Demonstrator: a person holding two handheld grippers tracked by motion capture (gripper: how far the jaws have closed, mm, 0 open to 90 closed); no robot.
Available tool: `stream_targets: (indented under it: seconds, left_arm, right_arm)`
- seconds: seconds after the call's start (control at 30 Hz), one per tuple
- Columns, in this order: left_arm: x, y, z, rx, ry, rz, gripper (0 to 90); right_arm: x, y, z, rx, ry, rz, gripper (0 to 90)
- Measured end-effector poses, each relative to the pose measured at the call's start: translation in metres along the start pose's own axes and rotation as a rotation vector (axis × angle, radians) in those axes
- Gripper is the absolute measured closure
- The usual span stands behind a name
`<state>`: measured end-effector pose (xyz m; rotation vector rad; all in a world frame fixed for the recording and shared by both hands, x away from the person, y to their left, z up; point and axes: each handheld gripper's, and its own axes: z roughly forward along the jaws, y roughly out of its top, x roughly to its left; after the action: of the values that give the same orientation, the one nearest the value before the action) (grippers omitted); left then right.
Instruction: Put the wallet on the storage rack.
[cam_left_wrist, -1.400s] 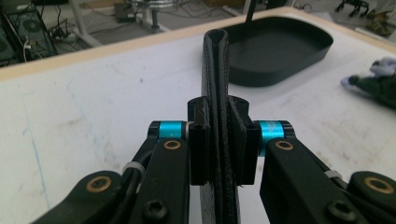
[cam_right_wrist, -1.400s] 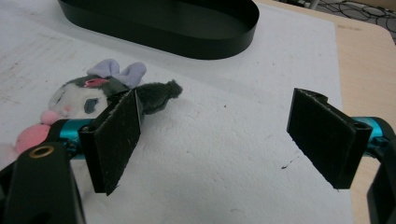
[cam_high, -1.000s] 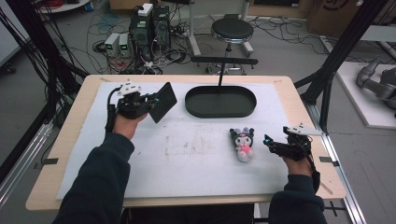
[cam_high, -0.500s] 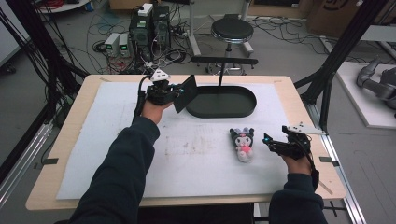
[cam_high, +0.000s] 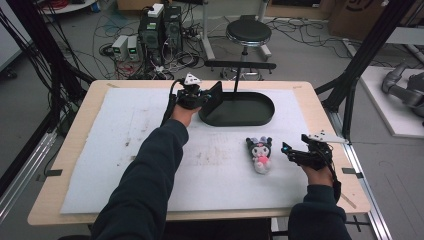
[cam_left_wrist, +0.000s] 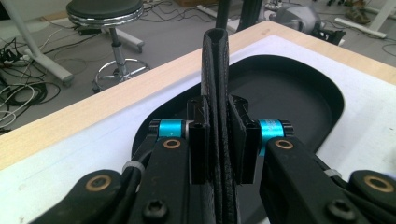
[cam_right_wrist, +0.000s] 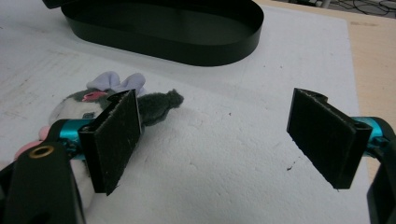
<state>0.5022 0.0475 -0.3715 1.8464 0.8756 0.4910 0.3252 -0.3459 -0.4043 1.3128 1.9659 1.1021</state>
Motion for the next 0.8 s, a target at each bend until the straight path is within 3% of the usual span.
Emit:
stream_targets:
  seconds: [0.13,0.5,0.63,0.7,0.8]
  left_arm:
    - [0.0,0.004,0.011,-0.002,0.02,0.019,79.2]
    - [-0.003,-0.005,0.037,0.064,0.054,0.036,79.0]
    - [-0.007,-0.007,0.04,0.064,0.031,0.015,75.2]
    - [-0.007,-0.006,0.037,0.056,0.02,-0.015,65.7]
    - [-0.006,-0.006,0.029,0.046,0.001,-0.041,60.1]
  right_arm:
    - [-0.001,0.0,0.001,0.002,0.002,0.001,17.7]
    - [-0.001,-0.001,0.002,0.004,0.002,-0.003,17.7]
    - [-0.002,-0.001,0.002,0.004,0.001,0.004,17.7]
    - [-0.003,-0.001,0.001,0.002,0.0,0.001,17.7]
    - [-0.002,-0.001,0.0,0.001,-0.001,-0.003,17.7]
